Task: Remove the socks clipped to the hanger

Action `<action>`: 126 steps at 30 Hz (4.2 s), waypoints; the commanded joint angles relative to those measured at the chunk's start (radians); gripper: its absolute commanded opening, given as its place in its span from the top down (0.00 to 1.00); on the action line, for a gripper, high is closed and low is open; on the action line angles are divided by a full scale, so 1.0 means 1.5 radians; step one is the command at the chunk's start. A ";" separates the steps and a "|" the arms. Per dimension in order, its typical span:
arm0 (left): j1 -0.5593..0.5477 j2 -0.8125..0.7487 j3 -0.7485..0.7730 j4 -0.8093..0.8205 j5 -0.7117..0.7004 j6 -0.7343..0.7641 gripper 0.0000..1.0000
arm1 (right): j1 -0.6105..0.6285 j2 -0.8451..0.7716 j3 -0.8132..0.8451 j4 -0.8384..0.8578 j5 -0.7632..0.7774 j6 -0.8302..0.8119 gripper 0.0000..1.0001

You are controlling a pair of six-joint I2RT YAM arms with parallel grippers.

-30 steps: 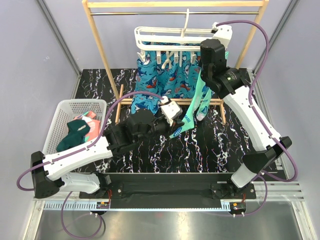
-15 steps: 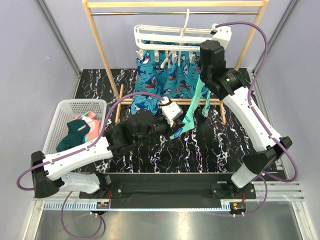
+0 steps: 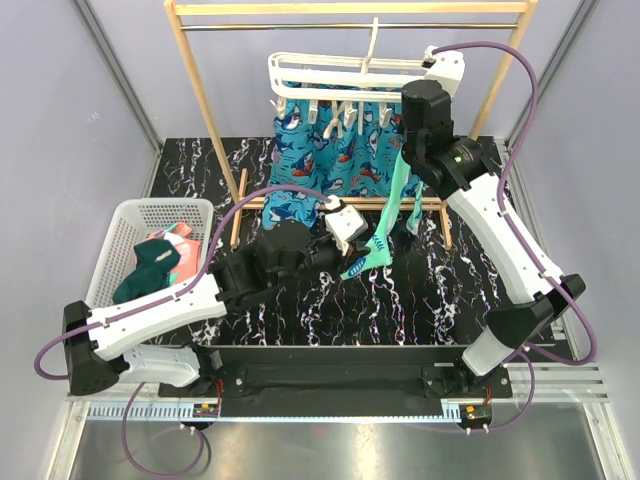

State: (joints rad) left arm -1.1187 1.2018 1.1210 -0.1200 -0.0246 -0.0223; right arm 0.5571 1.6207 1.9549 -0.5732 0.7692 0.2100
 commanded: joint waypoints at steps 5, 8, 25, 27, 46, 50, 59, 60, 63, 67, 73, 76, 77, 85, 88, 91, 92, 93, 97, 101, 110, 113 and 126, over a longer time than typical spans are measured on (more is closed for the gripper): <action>-0.005 0.002 0.016 0.024 -0.013 0.011 1.00 | 0.001 -0.005 0.042 -0.005 0.023 -0.002 0.90; -0.006 0.003 0.015 0.025 -0.014 0.025 1.00 | 0.000 0.000 0.061 -0.030 0.022 0.003 0.74; -0.014 0.018 0.009 0.025 -0.061 0.023 1.00 | -0.001 -0.216 -0.177 -0.094 -0.105 0.099 0.00; -0.014 0.036 0.010 0.024 -0.062 0.020 1.00 | 0.000 -0.294 -0.237 -0.087 -0.140 0.121 0.00; 0.200 0.108 0.068 -0.155 -0.242 -0.236 1.00 | 0.000 -0.645 -0.636 0.000 -0.259 0.167 0.00; 0.396 0.007 0.061 -0.188 -0.263 -0.294 1.00 | 0.000 -0.656 -0.643 0.002 -0.292 0.160 0.00; 0.691 -0.122 0.078 -0.238 -0.352 -0.290 1.00 | 0.000 -0.673 -0.649 -0.003 -0.284 0.142 0.00; 0.708 -0.123 0.075 -0.242 -0.357 -0.284 1.00 | 0.000 -0.677 -0.653 -0.006 -0.282 0.142 0.00; 0.765 -0.111 0.062 -0.262 -0.354 -0.290 1.00 | 0.000 -0.687 -0.656 -0.009 -0.278 0.140 0.00; 0.849 -0.104 -0.030 -0.281 -0.258 -0.386 0.96 | 0.000 -0.693 -0.655 -0.013 -0.278 0.139 0.00; 1.008 -0.086 -0.174 -0.239 -0.072 -0.478 0.64 | 0.000 -0.699 -0.652 -0.030 -0.280 0.138 0.00; 1.022 -0.045 -0.139 -0.261 -0.038 -0.462 0.46 | 0.000 -0.702 -0.647 -0.039 -0.277 0.136 0.00; 1.021 -0.037 -0.125 -0.271 -0.030 -0.456 0.38 | 0.000 -0.702 -0.645 -0.041 -0.276 0.135 0.00; 0.957 -0.083 0.002 -0.297 0.056 -0.362 0.03 | 0.001 -0.700 -0.641 -0.046 -0.268 0.143 0.00; 0.858 -0.138 0.005 -0.270 0.023 -0.341 0.02 | 0.000 -0.686 -0.648 -0.040 -0.266 0.144 0.00; 0.774 -0.184 -0.043 -0.189 0.070 -0.357 0.02 | 0.000 -0.661 -0.661 -0.022 -0.243 0.138 0.00; 0.755 -0.191 -0.056 -0.163 0.113 -0.365 0.02 | 0.000 -0.642 -0.663 -0.015 -0.241 0.132 0.00; 0.734 -0.191 -0.073 -0.132 0.124 -0.381 0.02 | 0.000 -0.630 -0.661 -0.005 -0.237 0.125 0.00; 0.565 -0.142 -0.041 -0.133 0.105 -0.375 0.02 | 0.000 -0.549 -0.643 0.002 -0.181 0.136 0.00; 0.433 -0.090 -0.018 -0.110 0.035 -0.329 0.03 | 0.000 -0.461 -0.662 0.092 -0.181 0.131 0.00; 0.306 0.007 0.007 -0.102 0.079 -0.251 0.10 | -0.010 -0.266 -0.717 0.345 -0.099 0.072 0.15; 0.281 -0.020 -0.011 -0.106 0.057 -0.227 0.09 | -0.028 -0.216 -0.732 0.425 -0.062 0.052 0.17; 0.264 -0.082 -0.033 -0.092 0.036 -0.219 0.10 | -0.112 -0.094 -0.719 0.470 -0.105 0.052 0.32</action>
State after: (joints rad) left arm -0.7208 1.1179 1.0782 -0.3187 0.0628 -0.3805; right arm 0.3992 1.4567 0.8558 0.0540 0.6228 0.2977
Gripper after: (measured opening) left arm 0.903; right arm 0.684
